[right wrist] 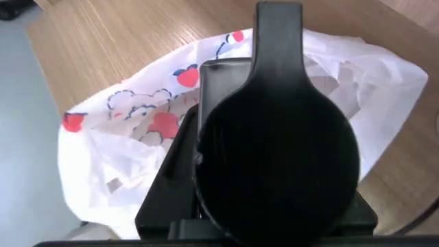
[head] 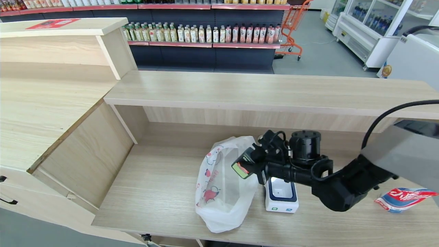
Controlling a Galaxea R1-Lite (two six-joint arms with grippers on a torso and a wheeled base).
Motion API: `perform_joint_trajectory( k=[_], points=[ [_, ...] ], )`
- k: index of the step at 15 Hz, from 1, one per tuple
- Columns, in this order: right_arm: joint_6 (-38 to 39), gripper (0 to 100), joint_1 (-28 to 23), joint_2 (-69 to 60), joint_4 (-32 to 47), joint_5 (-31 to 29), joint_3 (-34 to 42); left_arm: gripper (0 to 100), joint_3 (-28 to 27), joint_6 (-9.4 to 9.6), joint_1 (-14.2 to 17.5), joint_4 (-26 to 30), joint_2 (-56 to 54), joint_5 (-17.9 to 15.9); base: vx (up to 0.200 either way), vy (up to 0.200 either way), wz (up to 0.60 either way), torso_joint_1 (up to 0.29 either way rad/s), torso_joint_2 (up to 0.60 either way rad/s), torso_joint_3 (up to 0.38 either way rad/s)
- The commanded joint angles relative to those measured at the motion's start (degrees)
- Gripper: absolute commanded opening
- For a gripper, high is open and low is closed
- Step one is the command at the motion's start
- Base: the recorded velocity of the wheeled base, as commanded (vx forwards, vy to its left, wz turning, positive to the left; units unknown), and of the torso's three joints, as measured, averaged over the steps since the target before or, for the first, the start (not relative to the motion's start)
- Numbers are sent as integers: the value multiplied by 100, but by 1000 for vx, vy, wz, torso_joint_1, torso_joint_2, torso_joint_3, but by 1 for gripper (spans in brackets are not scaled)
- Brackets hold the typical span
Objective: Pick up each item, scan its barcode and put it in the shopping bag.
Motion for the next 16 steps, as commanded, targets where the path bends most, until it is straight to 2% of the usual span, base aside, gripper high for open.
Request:
perform_joint_trajectory(
  k=[1,5,12,13,16],
  points=[
    [-456,0,251,929,-150,5,-432,100,0,-3,-2,-1,9,0,0,0,0,0,0,0],
    [-1151,0,392,1500,-194,-4,-1048,100,0,-3,-2,-1,9,0,0,0,0,0,0,0],
    [-1370,0,400,2010,-449,-4,-1417,100,0,-3,-2,-1,9,0,0,0,0,0,0,0],
    [-1406,100,418,2010,-449,-4,-1399,100,0,6,-2,-1,9,0,0,0,0,0,0,0],
    [-1283,100,418,1738,-387,14,-1390,100,0,-3,-2,-1,0,0,0,0,0,0,0,0]
  ],
)
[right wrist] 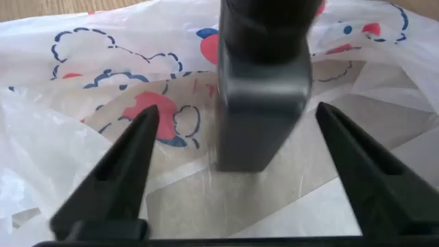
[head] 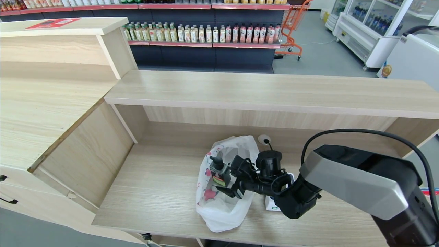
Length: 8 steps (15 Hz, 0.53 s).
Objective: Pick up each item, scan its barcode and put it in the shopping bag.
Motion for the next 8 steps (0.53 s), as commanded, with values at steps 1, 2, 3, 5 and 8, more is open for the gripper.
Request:
perform_joint_trajectory(
  k=[1,2,3,5,8],
  points=[
    [50,100,-1,-171,22,8,3,100,0,0,-2,-1,0,0,0,0,0,0,0,0],
    [981,100,-1,-787,330,-10,91,100,0,0,-2,-1,9,0,0,0,0,0,0,0],
    [1456,100,-45,-1138,585,-27,188,100,0,0,-2,-1,9,0,0,0,0,0,0,0],
    [2484,100,-265,-1938,1341,-581,636,100,0,0,7,-1,9,0,0,0,0,0,0,0],
    [3583,100,-810,-2799,1648,-871,1313,100,0,0,7,-1,9,0,0,0,0,0,0,0]
  ],
)
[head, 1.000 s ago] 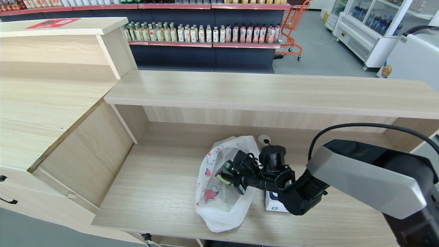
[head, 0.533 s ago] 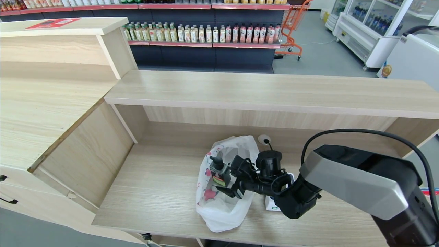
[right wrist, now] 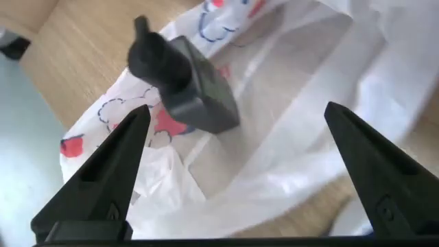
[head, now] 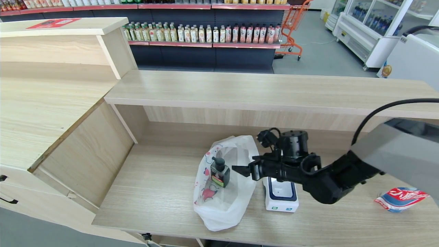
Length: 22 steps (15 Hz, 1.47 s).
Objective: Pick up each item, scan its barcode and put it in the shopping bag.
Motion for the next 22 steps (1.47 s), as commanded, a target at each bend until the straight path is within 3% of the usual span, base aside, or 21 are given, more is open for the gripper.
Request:
perform_joint_trajectory(
  k=[1,5,8,12,16,20,22],
  points=[
    [557,100,-581,-1150,232,-140,529,100,0,0,7,-1,9,0,0,0,0,0,0,0],
    [592,100,-1697,-2442,637,-614,916,100,0,0,-2,-1,9,0,0,0,0,0,0,0],
    [1005,100,-2128,-3409,1990,-799,1100,100,0,0,-2,-1,9,0,0,0,0,0,0,0],
    [1436,100,-2585,-4007,2104,-834,1689,100,0,0,-2,-1,9,0,0,0,0,0,0,0],
    [1436,100,-2735,-4543,2104,-825,2340,100,0,-18,-2,-1,9,0,0,0,0,0,0,0],
    [1436,100,-2735,-4719,2104,-825,2515,100,0,0,-2,-1,9,0,0,0,0,0,0,0],
    [1436,100,-2735,-4745,2113,-825,2551,100,0,-9,-2,-1,9,0,0,-200,0,5,2,0]
  ],
)
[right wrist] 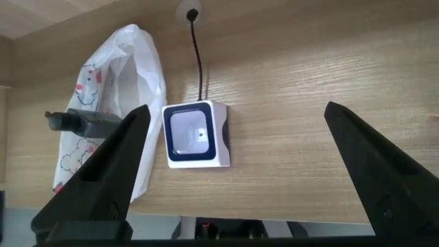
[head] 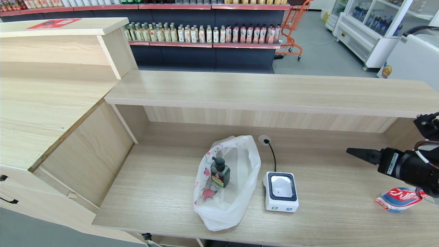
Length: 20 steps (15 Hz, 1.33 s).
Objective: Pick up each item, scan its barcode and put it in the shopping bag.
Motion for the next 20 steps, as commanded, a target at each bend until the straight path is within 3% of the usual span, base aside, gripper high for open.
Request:
perform_joint_trajectory(
  k=[1,9,13,20],
  points=[
    [-1,100,0,-100,6,1,35,100,0,15,1,-1,9,0,0,-200,0,-2,7,12],
    [166,100,0,-443,489,-8,79,100,0,6,1,-1,9,0,0,-200,0,3,2,4],
    [201,100,0,-496,498,-8,96,100,0,6,1,-1,9,0,0,0,0,0,0,0],
    [210,100,0,-575,498,-34,219,100,0,6,9,-1,9,0,-171,0,0,5,5,3]
  ],
)
